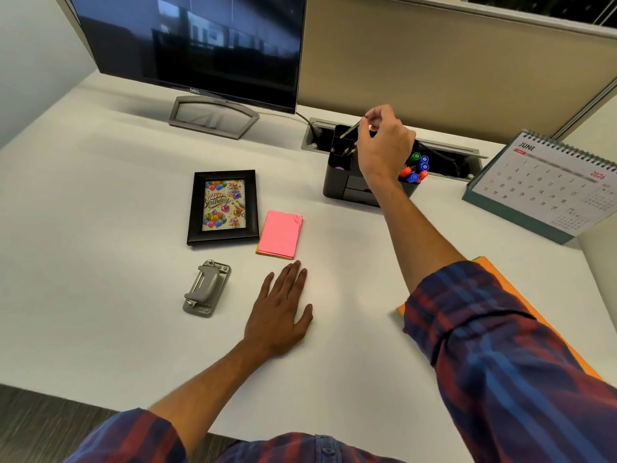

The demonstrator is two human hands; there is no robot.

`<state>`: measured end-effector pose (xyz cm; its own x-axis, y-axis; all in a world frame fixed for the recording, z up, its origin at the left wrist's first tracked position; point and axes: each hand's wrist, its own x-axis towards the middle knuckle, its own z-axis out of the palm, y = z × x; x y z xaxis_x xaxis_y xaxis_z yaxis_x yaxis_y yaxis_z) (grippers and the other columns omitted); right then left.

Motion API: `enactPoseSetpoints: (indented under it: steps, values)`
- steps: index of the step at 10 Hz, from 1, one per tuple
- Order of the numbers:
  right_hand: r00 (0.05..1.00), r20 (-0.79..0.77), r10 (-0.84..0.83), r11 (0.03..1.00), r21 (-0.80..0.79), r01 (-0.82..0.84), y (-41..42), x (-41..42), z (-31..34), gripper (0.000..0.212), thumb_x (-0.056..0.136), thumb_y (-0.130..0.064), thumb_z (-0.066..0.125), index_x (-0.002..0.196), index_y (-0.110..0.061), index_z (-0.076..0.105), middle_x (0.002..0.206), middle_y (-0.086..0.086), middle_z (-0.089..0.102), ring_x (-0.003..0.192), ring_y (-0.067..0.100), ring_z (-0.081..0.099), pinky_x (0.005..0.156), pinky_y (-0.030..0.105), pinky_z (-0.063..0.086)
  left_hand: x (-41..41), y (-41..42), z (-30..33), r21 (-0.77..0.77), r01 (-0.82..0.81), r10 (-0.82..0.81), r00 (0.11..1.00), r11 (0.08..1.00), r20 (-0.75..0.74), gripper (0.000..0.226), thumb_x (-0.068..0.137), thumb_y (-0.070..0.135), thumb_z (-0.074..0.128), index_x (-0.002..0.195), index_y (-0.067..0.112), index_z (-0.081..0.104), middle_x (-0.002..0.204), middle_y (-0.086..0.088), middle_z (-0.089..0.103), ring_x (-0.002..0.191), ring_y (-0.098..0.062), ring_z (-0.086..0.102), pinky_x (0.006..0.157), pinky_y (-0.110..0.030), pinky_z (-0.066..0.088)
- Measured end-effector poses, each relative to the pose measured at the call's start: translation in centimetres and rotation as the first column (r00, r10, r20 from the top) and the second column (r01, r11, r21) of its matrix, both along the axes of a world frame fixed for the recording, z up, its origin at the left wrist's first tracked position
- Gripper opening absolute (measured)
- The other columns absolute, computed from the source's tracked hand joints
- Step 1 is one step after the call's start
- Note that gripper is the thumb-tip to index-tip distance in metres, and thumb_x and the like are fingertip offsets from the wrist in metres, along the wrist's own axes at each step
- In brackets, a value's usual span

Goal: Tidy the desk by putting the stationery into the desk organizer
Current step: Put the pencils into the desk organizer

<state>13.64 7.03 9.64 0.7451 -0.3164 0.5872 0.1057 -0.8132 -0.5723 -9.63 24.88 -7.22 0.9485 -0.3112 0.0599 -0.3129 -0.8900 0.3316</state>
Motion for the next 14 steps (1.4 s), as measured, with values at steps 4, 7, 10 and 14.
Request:
enactPoseSetpoints:
  steps: [4,7,10,14]
  values:
    - [0.975,-0.221,0.002,0.987,-0.158,-0.038,-0.3,0.9,-2.1,0.027,0.100,-0.031,0.046,0.108,-0.020,0.069,0.096,0.000,0.072,0.090,0.015,0.061,0.087,0.029,0.034,0.0,0.0,0.0,0.013,0.003,-0.003,1.000,1.000,-0.007,0.068,0.097,0.046,0.032,0.156,0.016,0.014,0.164,-0.001,0.006,0.150,-0.011,0.004,0.121,-0.043,0.010]
    - [0.975,-0.142,0.169,0.978,-0.100,-0.184,2.0,-2.6,-5.2,0.020,0.092,-0.023,0.055,0.103,-0.017,0.070,0.082,-0.001,0.070,0.077,0.015,0.060,0.076,0.027,0.033,0.0,0.0,0.0,0.010,0.009,-0.009,1.000,1.000,-0.004,0.068,0.097,0.047,0.031,0.156,0.016,0.015,0.164,-0.002,0.008,0.150,-0.012,0.005,0.121,-0.043,0.010]
    - [0.697,-0.618,0.364,0.847,-0.092,-0.524,5.0,-6.2,-10.0,0.047,0.091,-0.044,0.060,0.131,-0.019,0.057,0.130,0.002,0.061,0.118,0.022,0.055,0.102,0.041,0.036,0.0,0.0,0.1,0.019,0.006,-0.006,1.000,1.000,-0.018,0.068,0.097,0.049,0.026,0.156,0.017,0.014,0.164,-0.001,0.008,0.150,-0.012,0.005,0.121,-0.043,0.008]
    - [0.533,-0.797,0.284,0.798,-0.112,-0.593,7.2,-6.0,-11.2,0.074,0.074,-0.063,0.070,0.130,-0.018,0.051,0.128,0.004,0.051,0.119,0.024,0.046,0.096,0.041,0.035,0.1,0.0,-0.1,0.040,-0.001,0.002,1.000,0.999,-0.023,0.068,0.097,0.048,0.028,0.156,0.018,0.013,0.164,0.000,0.005,0.150,-0.010,0.000,0.121,-0.042,0.006]
